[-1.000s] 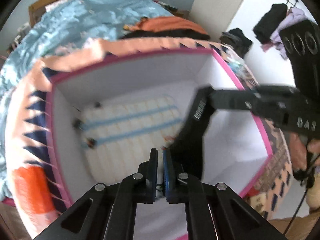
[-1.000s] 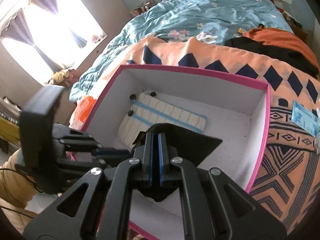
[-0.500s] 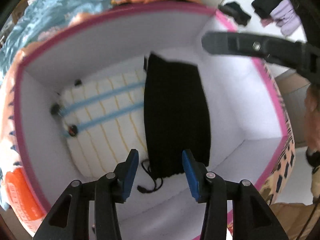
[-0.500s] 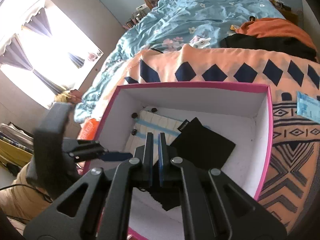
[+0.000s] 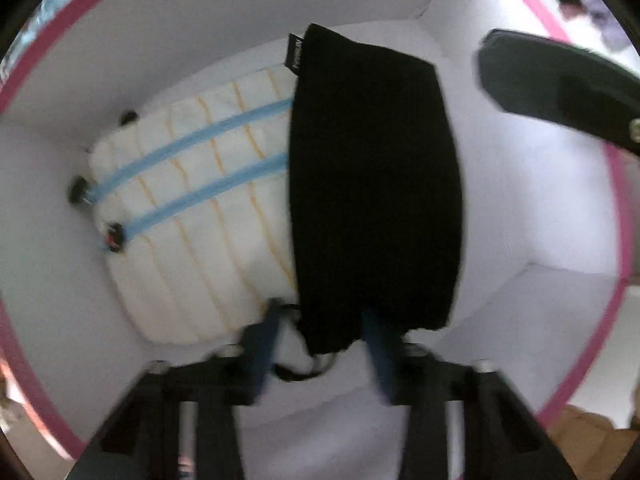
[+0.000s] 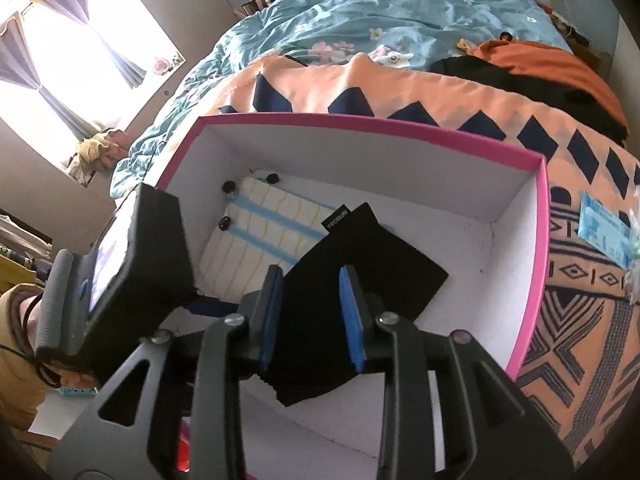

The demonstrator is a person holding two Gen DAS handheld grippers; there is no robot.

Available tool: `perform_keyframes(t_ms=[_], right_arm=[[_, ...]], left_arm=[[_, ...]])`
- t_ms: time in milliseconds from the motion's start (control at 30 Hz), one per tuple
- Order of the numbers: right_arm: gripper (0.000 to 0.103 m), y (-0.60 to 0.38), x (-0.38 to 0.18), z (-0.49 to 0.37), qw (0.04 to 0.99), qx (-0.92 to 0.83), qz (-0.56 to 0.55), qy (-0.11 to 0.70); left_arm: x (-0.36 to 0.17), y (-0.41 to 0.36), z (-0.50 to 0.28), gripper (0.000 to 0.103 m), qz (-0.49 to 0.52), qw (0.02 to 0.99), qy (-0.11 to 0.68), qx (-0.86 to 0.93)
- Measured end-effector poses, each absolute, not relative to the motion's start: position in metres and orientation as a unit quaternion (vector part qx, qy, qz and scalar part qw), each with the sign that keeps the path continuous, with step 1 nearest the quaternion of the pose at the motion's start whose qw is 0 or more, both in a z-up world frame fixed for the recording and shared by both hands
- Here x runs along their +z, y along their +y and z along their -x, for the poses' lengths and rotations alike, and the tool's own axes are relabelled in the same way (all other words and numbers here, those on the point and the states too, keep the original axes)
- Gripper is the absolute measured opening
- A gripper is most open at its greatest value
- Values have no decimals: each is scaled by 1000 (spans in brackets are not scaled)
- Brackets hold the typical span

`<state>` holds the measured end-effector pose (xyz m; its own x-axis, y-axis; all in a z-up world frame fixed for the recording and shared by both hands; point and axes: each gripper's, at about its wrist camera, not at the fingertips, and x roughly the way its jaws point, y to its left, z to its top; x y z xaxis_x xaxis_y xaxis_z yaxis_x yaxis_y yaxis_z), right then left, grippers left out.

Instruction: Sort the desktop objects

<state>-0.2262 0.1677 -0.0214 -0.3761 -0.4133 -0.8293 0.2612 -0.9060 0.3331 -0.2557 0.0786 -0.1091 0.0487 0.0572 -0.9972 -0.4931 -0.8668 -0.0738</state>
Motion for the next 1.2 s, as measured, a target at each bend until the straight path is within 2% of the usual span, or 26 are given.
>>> perform_keyframes(t_ms=[67,167,267,533,633,833,933,967,1000,1033,1067,1200], right_arm=[[32,174,-21,223,199,-827,-519,-81],[33,179,-19,217,197,-828,-518,-89],[37,181,-21,213,198,-826,-521,-87],[37,176,-27,208,207,-821,-528,-75],[37,174,-28,210,209,-820,-528,-73],[37,168,-32,211,217,-813,-536,-71],[37,165,-35,211,217,-810,-541,-67],[37,165,-36,210,218,-809,-542,-68],[37,164,-36,210,218,-808,-543,-68],[37,164,-36,210,219,-807,-544,-67],[37,163,-36,209,220,-807,-543,-67],[37,161,-38,207,220,-807,-544,-69]], left_arm=[[-107,77,258,13,692,202,156,675],[-98,69,260,10,674,200,148,696],[-88,58,266,9,653,187,150,718],[-60,41,287,9,617,158,155,755],[-57,35,296,9,622,168,125,754],[-68,25,309,10,597,73,243,761],[-76,23,311,13,591,57,268,759],[-76,24,311,19,587,52,270,761],[-75,24,313,26,583,50,266,766],[-75,24,315,41,578,50,260,772],[-70,25,313,53,571,52,251,780],[-53,25,302,57,538,56,227,810]])
